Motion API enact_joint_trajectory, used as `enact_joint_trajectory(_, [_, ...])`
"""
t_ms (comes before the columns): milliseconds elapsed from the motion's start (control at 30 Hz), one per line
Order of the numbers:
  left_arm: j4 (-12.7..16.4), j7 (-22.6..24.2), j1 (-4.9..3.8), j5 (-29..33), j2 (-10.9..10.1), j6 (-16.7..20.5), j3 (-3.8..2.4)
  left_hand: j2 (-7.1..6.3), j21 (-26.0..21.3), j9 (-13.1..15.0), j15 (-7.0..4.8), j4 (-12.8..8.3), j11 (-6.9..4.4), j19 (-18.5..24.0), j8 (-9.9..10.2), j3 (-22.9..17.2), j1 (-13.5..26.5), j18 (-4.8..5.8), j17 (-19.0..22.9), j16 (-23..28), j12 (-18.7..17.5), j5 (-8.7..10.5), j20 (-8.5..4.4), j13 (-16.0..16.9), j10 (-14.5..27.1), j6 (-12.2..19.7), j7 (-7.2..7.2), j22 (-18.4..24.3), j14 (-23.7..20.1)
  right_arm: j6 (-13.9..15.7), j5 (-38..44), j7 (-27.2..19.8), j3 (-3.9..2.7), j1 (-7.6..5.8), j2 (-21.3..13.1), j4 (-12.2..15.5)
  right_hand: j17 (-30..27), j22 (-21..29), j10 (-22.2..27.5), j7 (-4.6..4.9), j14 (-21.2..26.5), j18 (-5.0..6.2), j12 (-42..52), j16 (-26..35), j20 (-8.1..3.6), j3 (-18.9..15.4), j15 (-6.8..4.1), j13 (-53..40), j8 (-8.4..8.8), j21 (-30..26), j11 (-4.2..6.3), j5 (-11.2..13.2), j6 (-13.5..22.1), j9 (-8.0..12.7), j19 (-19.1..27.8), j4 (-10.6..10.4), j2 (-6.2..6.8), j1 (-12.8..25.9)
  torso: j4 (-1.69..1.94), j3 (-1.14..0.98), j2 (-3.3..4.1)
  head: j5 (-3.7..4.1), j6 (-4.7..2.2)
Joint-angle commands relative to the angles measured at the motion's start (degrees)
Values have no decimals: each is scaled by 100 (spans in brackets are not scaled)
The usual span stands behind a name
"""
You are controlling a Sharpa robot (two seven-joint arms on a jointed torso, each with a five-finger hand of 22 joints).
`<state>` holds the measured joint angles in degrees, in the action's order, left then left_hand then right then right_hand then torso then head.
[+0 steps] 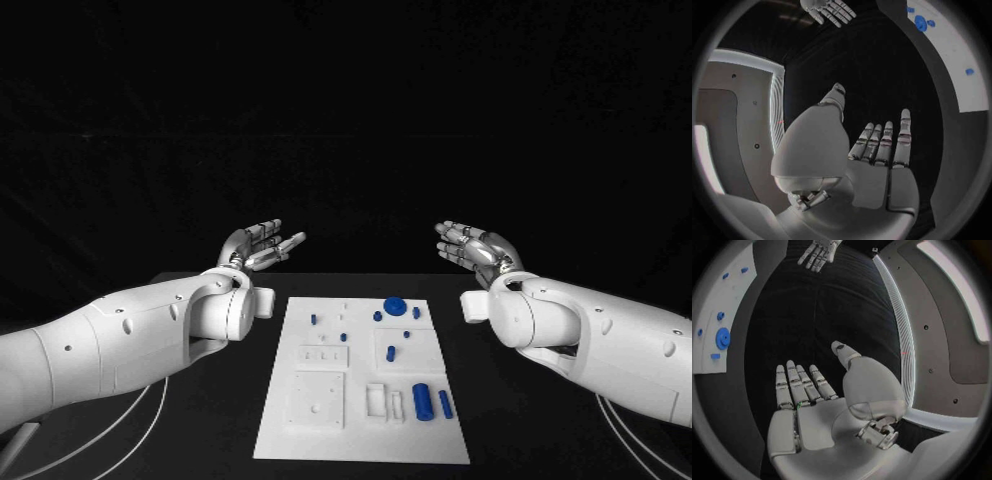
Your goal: Assemble the parts on the task board
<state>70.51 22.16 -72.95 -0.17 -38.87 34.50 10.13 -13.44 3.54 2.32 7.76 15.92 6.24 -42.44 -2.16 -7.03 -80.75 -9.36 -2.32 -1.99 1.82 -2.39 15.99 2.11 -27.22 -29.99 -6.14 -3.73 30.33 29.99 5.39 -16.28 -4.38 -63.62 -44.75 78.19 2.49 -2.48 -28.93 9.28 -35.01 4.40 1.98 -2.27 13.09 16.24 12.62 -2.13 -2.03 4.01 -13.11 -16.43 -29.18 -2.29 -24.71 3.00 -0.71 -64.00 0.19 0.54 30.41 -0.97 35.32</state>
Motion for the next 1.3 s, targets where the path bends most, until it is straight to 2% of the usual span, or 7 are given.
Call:
enact_joint_trajectory(33, [-171, -379, -103, -101, 68, -644, 71, -42, 38, 16, 29, 73, 7, -166, -29, -20, -291, -126, -15, -47, 42, -41, 41, 12, -125, -125, -15, -21, 143, -1183, 575, 862, -48, -43, 5, -172, 20, -19, -257, 263, -331, 90, 34, -41, 16, 55, 42, -18, -44, 46, -16, -66, -248, -17, -199, 136, 25, -365, 0, 1, -2, 1, -1])
enact_joint_trajectory(300, [-234, -410, -145, -105, 88, -691, 104, -3, 46, 20, 35, 63, 41, -194, -34, -39, -297, -136, -23, -56, 47, -40, 38, 17, -233, -192, -51, -24, 289, -1577, 747, 1183, -121, -102, 5, -373, 39, -67, -843, 188, -870, 128, 58, -61, -66, 34, -46, -43, -76, 195, 73, 39, -956, -49, -901, 434, 211, -795, 0, 1, -2, 1, -1])
enact_joint_trajectory(500, [-142, -415, -146, -75, 2, -878, 103, 191, 130, 39, 90, -65, 178, -419, -59, -122, -311, -202, -72, -131, 85, -37, 4, 49, -932, -514, -174, -55, 1200, -1154, 2937, 1041, -125, -104, 82, -678, 91, -154, -2156, 91, -2280, 164, 97, -118, -260, 189, -259, -92, -124, 512, 258, -72, -2097, -94, -2244, 709, 350, -959, 8, 22, 29, -47, 51])
enact_joint_trajectory(633, [-65, -382, -146, -103, -63, -977, 103, 488, 435, 89, 198, -573, 262, -988, -166, -148, -265, -93, -154, -374, 164, -60, -370, 106, -2145, -1554, -261, -164, 2757, -1176, 3908, 1063, -128, -104, 208, -872, 131, -209, -3223, -32, -3246, 200, 132, -164, -597, 422, -609, -119, -165, 829, 485, -105, -3033, -136, -3033, 839, 417, -904, 16, 15, 31, -43, 70])
enact_joint_trajectory(800, [166, -336, -146, -259, -240, -1199, 103, 833, 968, 113, -204, -1302, 145, -1733, -155, -22, -245, 396, -200, -685, 180, -55, -1031, 127, -3439, -2112, -260, -394, 3812, -1293, 5229, 1112, -151, -106, 389, -1087, 384, -532, -3710, -152, -4750, 243, 131, -513, -1175, 261, -1149, -121, -172, 1587, 723, -173, -3420, -152, -4292, 945, 465, -914, 40, 11, 104, -18, 77])
enact_joint_trajectory(1033, [565, -295, -152, -421, -469, -1443, 97, 1078, 1560, 115, -383, -1973, 75, -1758, -142, 164, -92, 628, -214, -999, 169, -62, -1347, 125, -3567, -2191, -224, -755, 4123, -1520, 6745, 1266, -194, -141, 565, -1232, 1492, -1140, -3721, -200, -5155, 358, 136, -2410, -1527, -96, -1388, -123, -158, 2586, 812, -250, -3457, -142, -5137, 1121, 442, -936, 165, 2, 267, 62, 7])
enact_joint_trajectory(1300, [1022, -297, -205, -458, -659, -1672, 74, 1141, 2143, 114, -485, -2168, 48, -1721, -142, 231, -38, 555, -293, -1380, 165, -60, -1423, 125, -3518, -2155, -204, -1134, 4326, -1790, 8301, 1664, -209, -212, 746, -1271, 2537, -2072, -3596, -249, -4952, 454, 134, -4217, -1531, 133, -1373, -122, -153, 3544, 809, -126, -3366, -140, -5220, 1282, 480, -736, 294, 27, 458, 155, -87])
